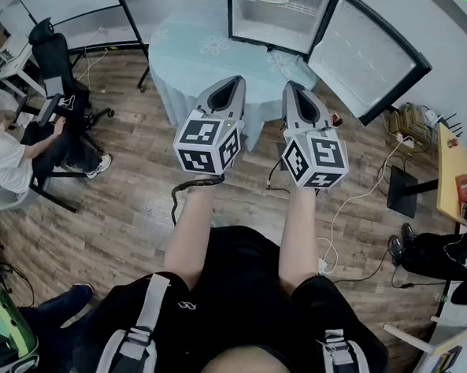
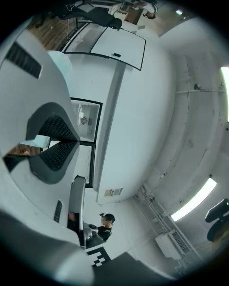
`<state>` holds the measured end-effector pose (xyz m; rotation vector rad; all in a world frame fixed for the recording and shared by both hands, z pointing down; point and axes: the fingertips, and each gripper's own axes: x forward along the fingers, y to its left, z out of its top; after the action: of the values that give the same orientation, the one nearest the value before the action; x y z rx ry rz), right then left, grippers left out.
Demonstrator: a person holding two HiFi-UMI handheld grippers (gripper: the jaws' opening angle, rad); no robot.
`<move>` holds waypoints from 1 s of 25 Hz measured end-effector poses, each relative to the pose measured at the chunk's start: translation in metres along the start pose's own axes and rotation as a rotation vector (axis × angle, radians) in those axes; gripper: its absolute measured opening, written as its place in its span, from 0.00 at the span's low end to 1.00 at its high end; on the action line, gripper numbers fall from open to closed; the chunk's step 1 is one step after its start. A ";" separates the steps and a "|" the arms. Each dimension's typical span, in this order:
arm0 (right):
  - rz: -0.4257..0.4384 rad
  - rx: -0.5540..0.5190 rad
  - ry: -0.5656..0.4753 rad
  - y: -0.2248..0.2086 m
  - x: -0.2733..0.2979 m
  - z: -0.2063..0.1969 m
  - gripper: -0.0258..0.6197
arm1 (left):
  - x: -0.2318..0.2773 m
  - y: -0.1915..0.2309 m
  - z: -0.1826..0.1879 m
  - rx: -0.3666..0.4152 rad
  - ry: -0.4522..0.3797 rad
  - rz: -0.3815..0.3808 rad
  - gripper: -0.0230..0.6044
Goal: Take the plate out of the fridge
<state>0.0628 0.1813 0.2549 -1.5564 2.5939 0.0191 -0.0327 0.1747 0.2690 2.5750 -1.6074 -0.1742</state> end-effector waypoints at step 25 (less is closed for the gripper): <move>-0.025 0.118 0.007 0.029 0.070 -0.022 0.05 | 0.019 0.058 0.002 -0.021 0.046 -0.136 0.03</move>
<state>0.0028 0.1324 0.2678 -1.5510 2.5298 -0.1389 -0.0761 0.1323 0.2745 2.6527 -1.4086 -0.1403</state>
